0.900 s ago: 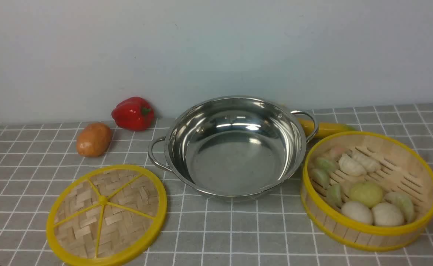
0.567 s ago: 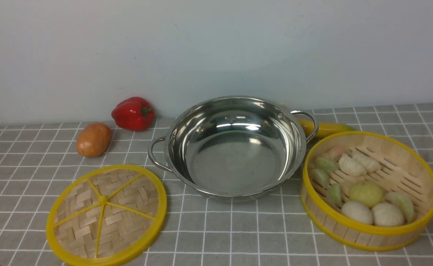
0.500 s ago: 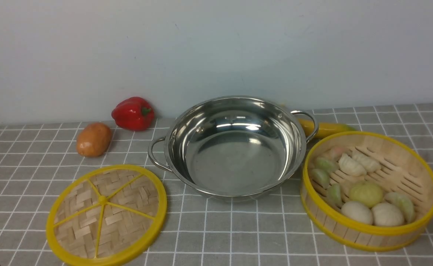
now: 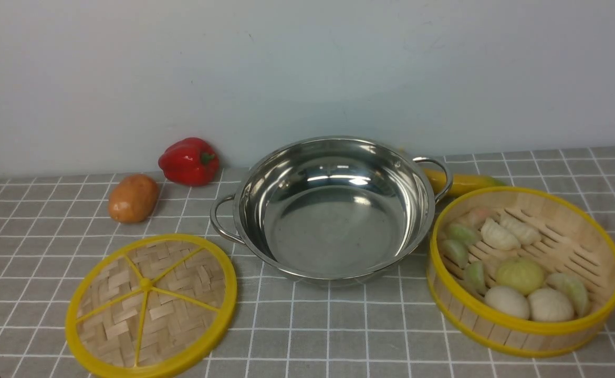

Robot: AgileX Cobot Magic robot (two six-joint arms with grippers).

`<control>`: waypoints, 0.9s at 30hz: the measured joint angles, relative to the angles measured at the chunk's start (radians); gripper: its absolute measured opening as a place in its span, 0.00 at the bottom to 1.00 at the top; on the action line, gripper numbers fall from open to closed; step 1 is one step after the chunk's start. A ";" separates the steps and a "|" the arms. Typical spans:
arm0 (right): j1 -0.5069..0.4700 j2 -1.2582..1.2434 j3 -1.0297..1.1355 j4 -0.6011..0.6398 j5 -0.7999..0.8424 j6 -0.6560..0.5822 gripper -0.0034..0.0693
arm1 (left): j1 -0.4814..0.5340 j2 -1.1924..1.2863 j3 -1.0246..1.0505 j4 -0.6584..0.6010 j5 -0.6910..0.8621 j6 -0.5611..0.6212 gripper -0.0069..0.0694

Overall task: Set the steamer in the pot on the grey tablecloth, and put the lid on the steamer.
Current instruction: 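Reach for and grasp the rim of the bamboo steamer holding the buns with the right gripper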

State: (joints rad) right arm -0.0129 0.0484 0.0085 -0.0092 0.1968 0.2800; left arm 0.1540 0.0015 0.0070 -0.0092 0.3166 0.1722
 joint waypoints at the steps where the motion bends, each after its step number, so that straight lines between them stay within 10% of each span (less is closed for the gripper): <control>1: 0.000 0.000 0.000 0.000 0.000 0.000 0.38 | 0.000 0.000 0.000 0.000 0.000 0.000 0.41; 14: 0.000 0.000 0.000 0.411 -0.014 0.102 0.38 | 0.000 -0.002 0.000 -0.649 -0.083 -0.319 0.41; 27: 0.000 0.000 0.000 0.455 -0.172 0.118 0.38 | 0.000 -0.002 0.000 -0.736 -0.151 -0.304 0.41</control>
State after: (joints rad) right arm -0.0129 0.0484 0.0085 0.4453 0.0252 0.3979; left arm 0.1540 -0.0004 0.0070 -0.7454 0.1659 -0.1314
